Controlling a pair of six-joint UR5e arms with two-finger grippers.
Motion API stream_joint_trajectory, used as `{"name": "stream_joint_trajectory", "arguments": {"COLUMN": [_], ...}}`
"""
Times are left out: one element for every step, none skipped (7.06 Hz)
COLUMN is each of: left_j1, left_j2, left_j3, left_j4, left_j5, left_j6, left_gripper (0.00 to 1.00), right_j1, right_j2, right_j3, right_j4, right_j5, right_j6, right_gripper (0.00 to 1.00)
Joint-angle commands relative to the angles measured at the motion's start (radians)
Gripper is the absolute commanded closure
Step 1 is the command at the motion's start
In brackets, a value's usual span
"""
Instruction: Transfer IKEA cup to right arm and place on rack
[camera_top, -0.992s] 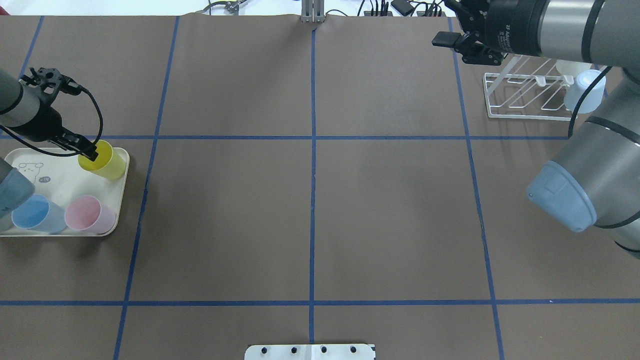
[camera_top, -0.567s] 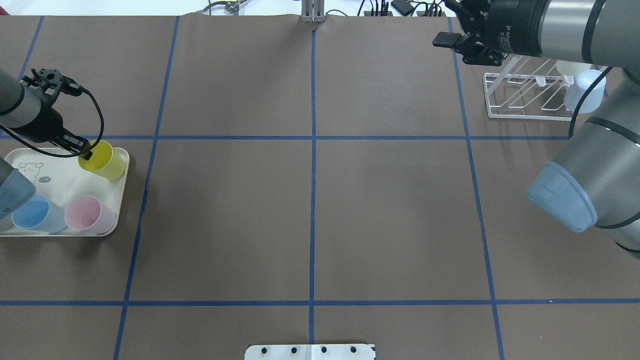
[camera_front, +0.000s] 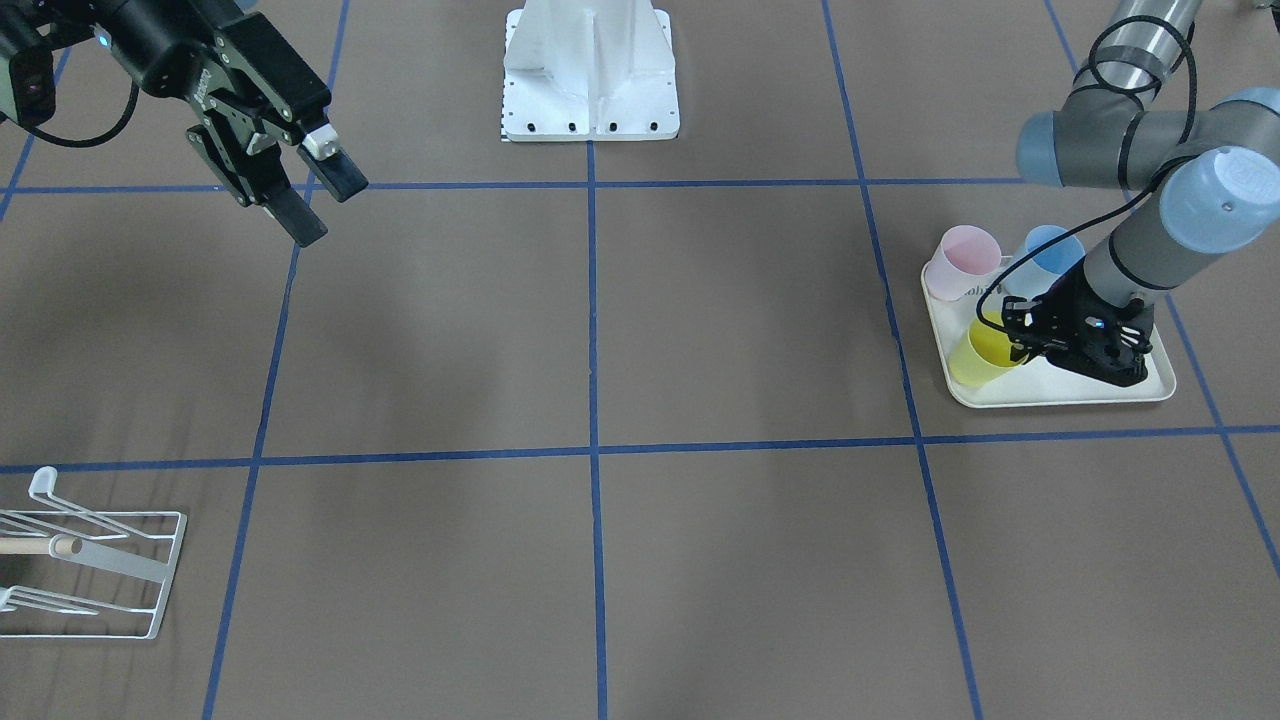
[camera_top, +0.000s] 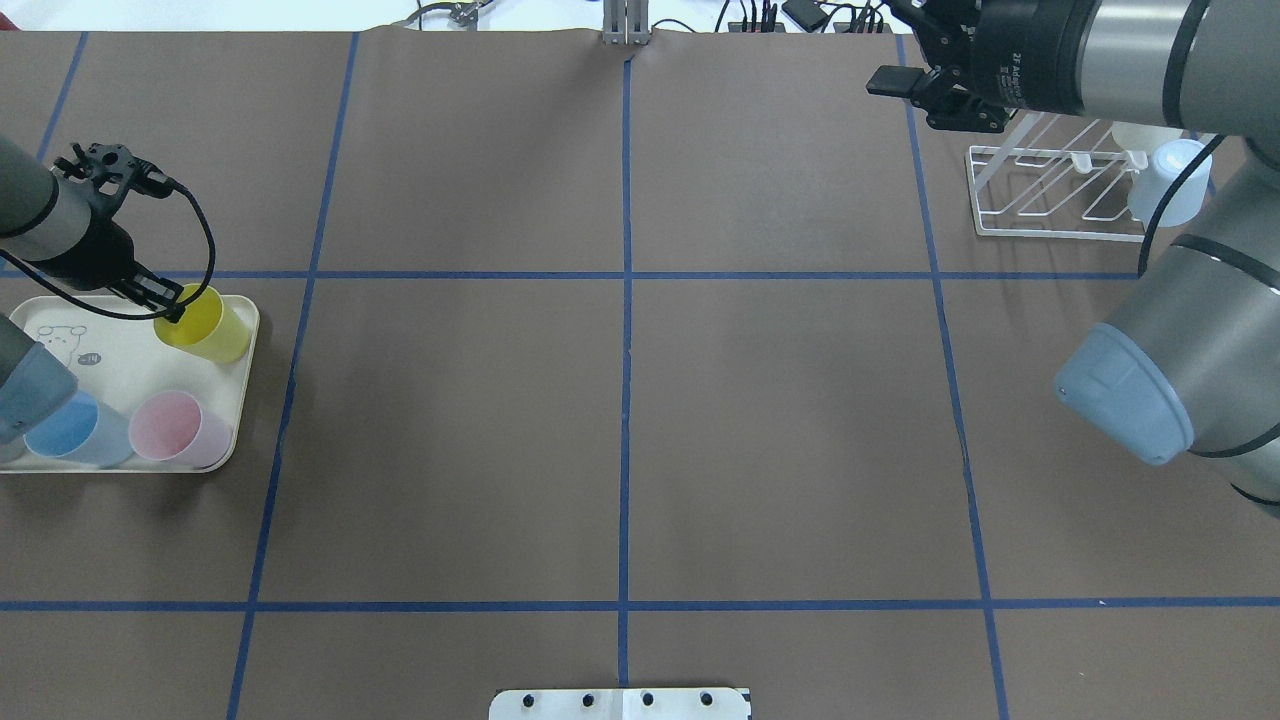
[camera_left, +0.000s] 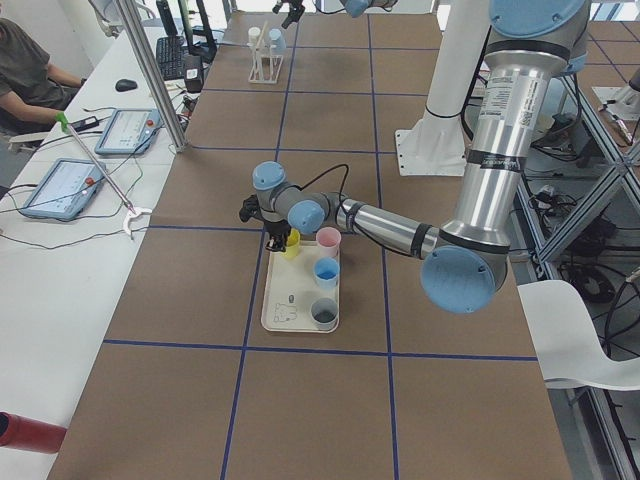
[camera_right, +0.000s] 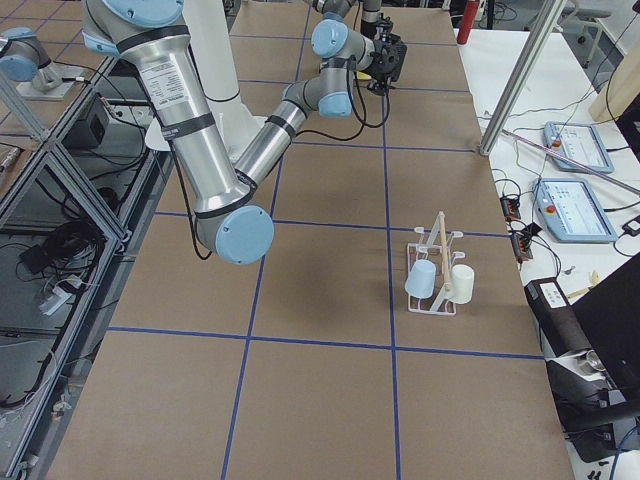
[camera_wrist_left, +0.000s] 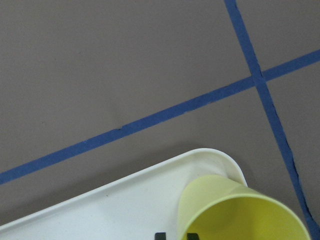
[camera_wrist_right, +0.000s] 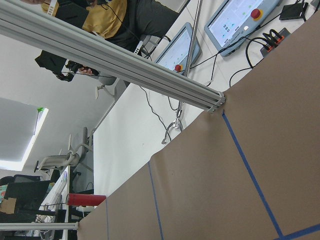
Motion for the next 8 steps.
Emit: {"name": "stream_joint_trajectory", "arguments": {"left_j1": [-0.035,-0.113,-0.191,-0.235,-0.237,-0.235,-0.226,-0.203], "left_j2": [0.045,0.068,0.062,0.026,-0.044,-0.103,-0.149,-0.159], "left_j3": [-0.090,-0.152,-0.163,-0.156,-0.151,-0.154,-0.165,-0.169], "left_j4": [0.044,0.100,0.114,0.114,0.112,0.108,0.080,-0.031], "left_j5": [0.004,0.013,0.013,0.015,0.016,0.057,0.076,0.075], "left_j6": [-0.005,-0.006,-0.009,-0.068,-0.254,-0.428,-0.613,-0.769], "left_gripper": [1.00,1.00,1.00,1.00,1.00,1.00,1.00,1.00], "right_j1": [0.000,0.000,0.000,0.000,0.000,0.002,0.002,0.000], "right_j2": [0.003,0.003,0.003,0.003,0.003,0.003,0.003,0.005], "right_j3": [0.001,0.001,0.004,0.008,0.011,0.015,0.014,0.014], "right_j4": [0.000,0.000,0.000,0.000,0.000,0.000,0.000,0.000], "right_j5": [0.000,0.000,0.000,0.000,0.002,0.002,0.002,0.000], "right_j6": [0.001,0.004,0.007,0.011,0.011,0.011,0.011,0.011], "right_gripper": [0.00,0.00,0.00,0.00,0.00,0.00,0.00,0.00]}}
